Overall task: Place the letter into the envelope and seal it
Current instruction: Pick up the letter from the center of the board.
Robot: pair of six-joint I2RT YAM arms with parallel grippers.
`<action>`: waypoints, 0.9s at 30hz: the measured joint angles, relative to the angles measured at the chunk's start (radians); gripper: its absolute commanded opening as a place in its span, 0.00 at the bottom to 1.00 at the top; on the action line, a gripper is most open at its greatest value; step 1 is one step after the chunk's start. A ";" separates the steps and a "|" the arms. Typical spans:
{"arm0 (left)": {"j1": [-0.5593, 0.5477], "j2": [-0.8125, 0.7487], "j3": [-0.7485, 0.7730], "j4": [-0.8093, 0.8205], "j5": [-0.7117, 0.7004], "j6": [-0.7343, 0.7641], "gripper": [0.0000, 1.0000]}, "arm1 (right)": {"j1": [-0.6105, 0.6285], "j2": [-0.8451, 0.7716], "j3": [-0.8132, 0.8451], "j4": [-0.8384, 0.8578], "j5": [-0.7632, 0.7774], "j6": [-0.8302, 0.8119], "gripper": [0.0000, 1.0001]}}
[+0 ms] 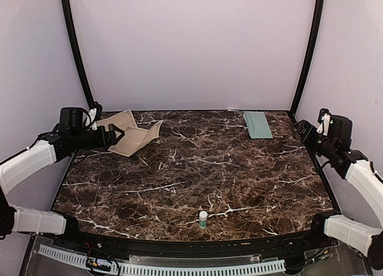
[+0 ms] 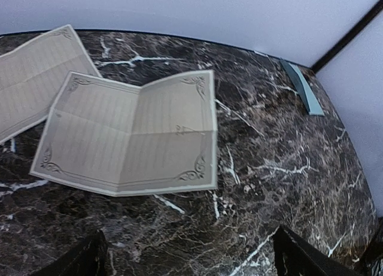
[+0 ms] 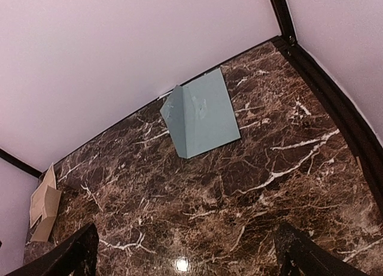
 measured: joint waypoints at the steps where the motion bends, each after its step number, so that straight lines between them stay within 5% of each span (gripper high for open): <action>1: -0.047 0.022 0.000 0.000 -0.001 0.013 0.95 | 0.002 0.010 0.003 -0.013 -0.020 0.000 0.99; 9: -0.330 0.053 -0.024 0.063 -0.134 0.165 0.96 | 0.006 0.057 0.039 -0.060 -0.092 -0.064 0.99; 18: -0.472 0.239 -0.002 0.072 -0.451 0.320 0.95 | 0.006 0.157 0.062 -0.010 -0.252 -0.076 0.99; 27: -0.501 0.419 0.079 0.104 -0.669 0.364 0.70 | 0.006 0.157 0.106 -0.022 -0.309 -0.098 0.99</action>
